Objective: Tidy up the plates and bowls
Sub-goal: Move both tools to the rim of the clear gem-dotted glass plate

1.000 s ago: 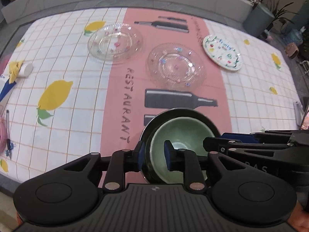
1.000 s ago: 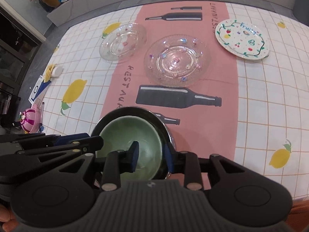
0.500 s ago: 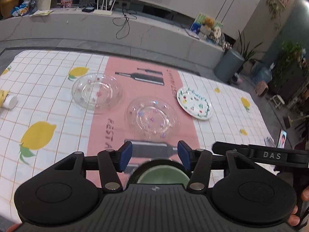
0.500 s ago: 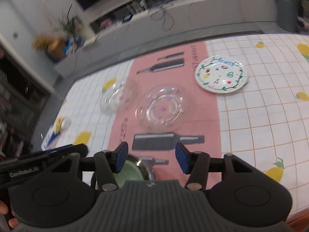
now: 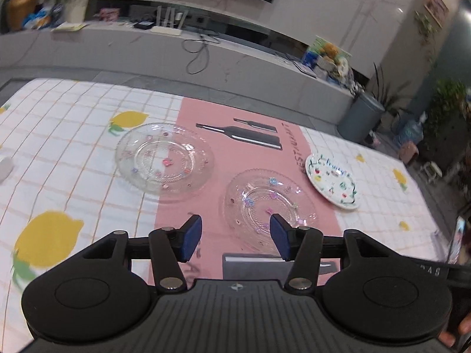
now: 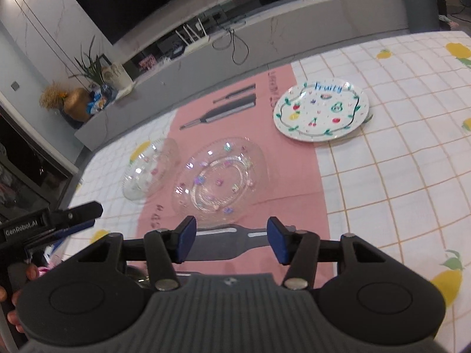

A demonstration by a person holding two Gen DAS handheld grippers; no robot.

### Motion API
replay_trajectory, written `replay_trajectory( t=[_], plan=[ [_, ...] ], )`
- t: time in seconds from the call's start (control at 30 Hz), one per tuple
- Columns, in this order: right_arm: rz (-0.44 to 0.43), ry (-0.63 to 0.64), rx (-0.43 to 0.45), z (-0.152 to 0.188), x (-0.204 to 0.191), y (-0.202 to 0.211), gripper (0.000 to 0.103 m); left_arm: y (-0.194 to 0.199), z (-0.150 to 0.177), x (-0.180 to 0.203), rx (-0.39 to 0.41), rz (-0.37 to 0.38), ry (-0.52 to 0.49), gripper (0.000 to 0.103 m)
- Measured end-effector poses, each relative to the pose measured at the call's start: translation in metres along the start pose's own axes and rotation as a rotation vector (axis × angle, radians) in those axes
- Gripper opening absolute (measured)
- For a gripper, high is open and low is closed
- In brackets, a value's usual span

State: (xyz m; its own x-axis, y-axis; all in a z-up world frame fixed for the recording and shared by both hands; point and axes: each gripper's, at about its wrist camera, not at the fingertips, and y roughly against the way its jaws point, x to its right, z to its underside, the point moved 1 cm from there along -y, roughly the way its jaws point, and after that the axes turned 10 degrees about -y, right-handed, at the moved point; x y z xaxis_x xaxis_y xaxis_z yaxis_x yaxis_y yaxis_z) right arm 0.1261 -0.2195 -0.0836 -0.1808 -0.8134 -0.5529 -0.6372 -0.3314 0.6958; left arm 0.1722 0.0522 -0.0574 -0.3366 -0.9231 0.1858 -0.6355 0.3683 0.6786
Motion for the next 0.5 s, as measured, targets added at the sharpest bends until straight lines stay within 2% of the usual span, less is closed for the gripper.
replay_trajectory(
  t=[0.13, 0.17, 0.27, 0.43, 0.5],
  plan=[
    [0.019, 0.014, -0.023, -0.012, 0.003, -0.025, 0.052, -0.029, -0.003, -0.004, -0.014, 0.012, -0.016, 0.060],
    [0.028, 0.020, -0.022, -0.016, 0.004, -0.030, 0.048, -0.036, -0.004, -0.007, -0.020, 0.018, -0.014, 0.058],
    [0.055, 0.039, -0.022, -0.029, 0.008, -0.047, 0.045, -0.055, -0.007, -0.015, -0.023, 0.037, -0.002, 0.056],
    [0.054, 0.026, -0.038, -0.044, 0.015, -0.068, 0.041, -0.084, -0.007, -0.025, -0.047, 0.045, 0.021, 0.056],
    [0.050, 0.022, -0.048, -0.047, 0.017, -0.075, 0.036, -0.093, -0.006, -0.025, -0.066, 0.050, 0.021, 0.056]
  ],
)
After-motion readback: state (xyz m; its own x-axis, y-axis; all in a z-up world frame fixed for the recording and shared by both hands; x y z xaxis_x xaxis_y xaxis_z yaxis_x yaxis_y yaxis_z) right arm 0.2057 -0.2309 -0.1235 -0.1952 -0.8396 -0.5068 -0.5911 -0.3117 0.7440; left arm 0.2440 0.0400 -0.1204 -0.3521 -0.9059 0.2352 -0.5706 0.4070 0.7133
